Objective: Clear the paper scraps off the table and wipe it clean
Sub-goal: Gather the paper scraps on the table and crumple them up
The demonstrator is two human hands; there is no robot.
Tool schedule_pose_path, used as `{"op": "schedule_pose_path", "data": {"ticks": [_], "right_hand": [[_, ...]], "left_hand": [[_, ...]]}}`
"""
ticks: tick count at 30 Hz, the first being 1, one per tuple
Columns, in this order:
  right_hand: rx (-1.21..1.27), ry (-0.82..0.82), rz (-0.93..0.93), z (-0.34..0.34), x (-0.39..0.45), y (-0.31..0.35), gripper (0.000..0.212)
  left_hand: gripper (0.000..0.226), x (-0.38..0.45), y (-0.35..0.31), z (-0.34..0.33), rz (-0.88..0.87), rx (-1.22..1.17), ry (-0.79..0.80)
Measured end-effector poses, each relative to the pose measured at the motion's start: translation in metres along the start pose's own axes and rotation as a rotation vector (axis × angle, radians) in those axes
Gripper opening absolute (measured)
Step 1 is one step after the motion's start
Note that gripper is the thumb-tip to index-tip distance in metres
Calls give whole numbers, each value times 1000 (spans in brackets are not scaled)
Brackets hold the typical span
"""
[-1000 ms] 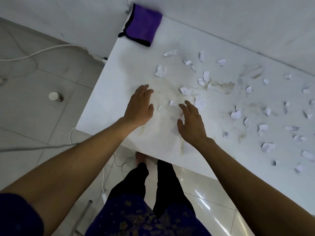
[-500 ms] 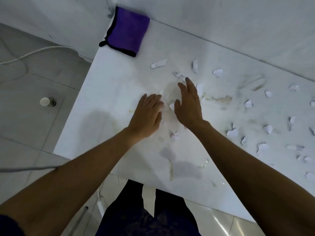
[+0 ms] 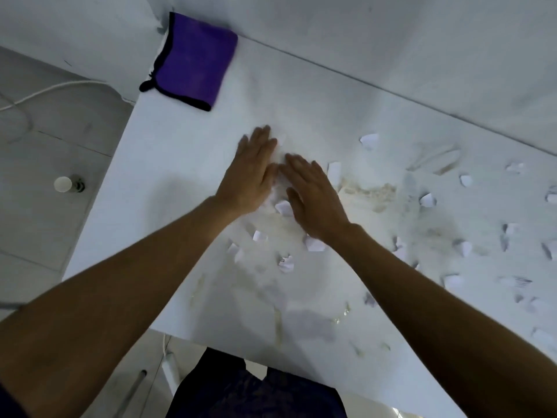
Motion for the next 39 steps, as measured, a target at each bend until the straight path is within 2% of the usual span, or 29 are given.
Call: {"op": "schedule_pose_path", "data": {"ticks": [2, 5, 7, 8, 11, 17, 20, 26, 29, 31, 33, 36, 39], "right_hand": [[28, -127, -2, 14, -14, -9, 44], [14, -299, -272, 46, -11, -53, 48], [-13, -232, -456, 57, -6, -84, 56], [0, -163, -485, 56, -3, -93, 57], [7, -16, -329, 42, -8, -84, 57], [28, 132, 13, -7, -59, -6, 55], [18, 132, 42, -13, -91, 6, 51], [-11, 68, -22, 3, -154, -6, 48], [-72, 51, -42, -2, -151, 4, 57], [-89, 75, 27, -13, -141, 20, 60], [-112, 110, 122, -27, -135, 33, 55], [-181, 111, 151, -38, -142, 31, 44], [-198, 11, 61, -24, -160, 10, 43]], "left_hand": [[49, -21, -21, -11, -70, -70, 6], [46, -37, -38, -18, -73, -133, -32], [48, -39, -36, -19, -35, -123, -77], [49, -39, -32, -19, 1, -127, -87], [50, -44, -24, -21, 59, -139, -61], [52, -79, -46, -30, -15, -173, 6], [55, -110, -68, -43, 12, -231, 10], [54, -153, -122, -62, -81, -355, 70], [47, -159, -114, -43, 5, -332, -98], [45, -173, -92, -29, 106, -252, -237], [50, -190, -65, -23, 203, -133, -301], [62, -216, -41, -39, 306, -55, -160], [66, -219, -58, -61, 192, 41, -1]]}}
Point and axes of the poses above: each hand's wrist, its own x-axis towards the middle knuckle, its own z-axis out of the back of the hand, y = z × x, the point moved 5 cm from there along x, towards the middle knuckle
